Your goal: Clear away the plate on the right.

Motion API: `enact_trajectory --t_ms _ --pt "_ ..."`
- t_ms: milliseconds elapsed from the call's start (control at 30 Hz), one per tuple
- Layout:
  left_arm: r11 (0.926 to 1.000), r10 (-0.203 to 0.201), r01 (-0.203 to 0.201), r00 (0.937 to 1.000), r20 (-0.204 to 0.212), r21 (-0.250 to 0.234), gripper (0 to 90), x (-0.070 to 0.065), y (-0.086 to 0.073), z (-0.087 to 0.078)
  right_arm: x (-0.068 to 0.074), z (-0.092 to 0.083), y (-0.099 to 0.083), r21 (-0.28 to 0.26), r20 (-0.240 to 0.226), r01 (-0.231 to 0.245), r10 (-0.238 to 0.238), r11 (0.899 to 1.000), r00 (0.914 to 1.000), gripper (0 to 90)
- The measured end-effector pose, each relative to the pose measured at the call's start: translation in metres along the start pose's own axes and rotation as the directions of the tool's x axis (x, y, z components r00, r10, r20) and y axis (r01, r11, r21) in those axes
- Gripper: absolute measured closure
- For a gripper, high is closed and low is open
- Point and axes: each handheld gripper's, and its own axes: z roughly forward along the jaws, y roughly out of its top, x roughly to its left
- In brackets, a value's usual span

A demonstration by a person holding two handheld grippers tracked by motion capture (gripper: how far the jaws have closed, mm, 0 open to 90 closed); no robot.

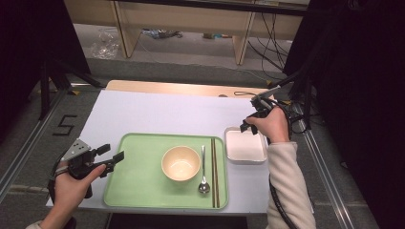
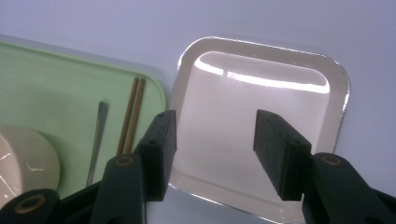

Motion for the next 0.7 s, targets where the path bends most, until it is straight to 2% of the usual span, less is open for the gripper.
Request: enact_trajectory --t_ms 67,133,267,367,400,433,500,533,600,633,700 --pt "1.0 -0.001 0.001 1.0 -0.002 -0.002 31.8 0.0 0.0 0.0 -0.002 0.001 0.0 0.003 0.012 -0.013 0.013 1.0 0.9998 50.1" --pt "1.0 0.003 -0.003 1.0 0.0 0.002 31.8 -0.001 0.0 0.001 -0.01 0.003 0.0 0.007 0.018 -0.006 0.006 1.0 0.9998 50.7" --pt "1.0 0.002 -0.002 1.0 0.002 0.001 31.8 -0.001 0.0 0.001 -0.022 0.008 -0.001 0.049 0.049 -0.053 0.051 0.997 0.9975 56.6" --pt "1.0 0.0 0.0 1.0 0.004 0.003 31.8 0.0 0.0 0.001 -0.03 0.013 -0.002 0.05 0.065 -0.054 0.05 0.997 0.9966 60.8" --pt "1.0 0.0 0.0 1.0 0.004 0.004 31.8 0.0 0.0 0.001 -0.033 0.015 -0.002 0.075 0.066 -0.064 0.059 0.995 0.9961 61.9" --pt "1.0 0.0 0.0 1.0 0.005 0.003 31.8 -0.001 0.0 0.001 -0.035 0.017 -0.003 0.07 0.066 -0.061 0.056 0.996 0.9962 62.1" --pt "1.0 0.004 -0.004 1.0 0.007 -0.001 31.8 -0.001 0.0 0.0 -0.039 0.021 -0.004 0.096 0.071 -0.093 0.086 0.991 0.9938 62.8" --pt "1.0 0.005 -0.005 1.0 0.005 0.0 31.8 -0.001 0.0 -0.001 -0.041 0.023 -0.004 0.092 0.082 -0.105 0.098 0.99 0.9918 63.3" --pt "1.0 0.002 -0.002 1.0 0.003 -0.005 31.7 -0.001 0.0 -0.002 -0.044 0.026 -0.004 0.134 0.116 -0.13 0.114 0.982 0.9867 63.7" --pt "1.0 0.002 -0.002 1.0 0.003 -0.004 31.8 -0.001 0.0 -0.002 -0.049 0.028 -0.005 0.132 0.116 -0.086 0.071 0.987 0.9907 64.2" --pt "1.0 -0.003 0.003 1.0 0.005 -0.003 31.7 -0.001 0.0 -0.001 -0.055 0.032 -0.005 0.127 0.117 -0.091 0.076 0.988 0.9902 64.9"
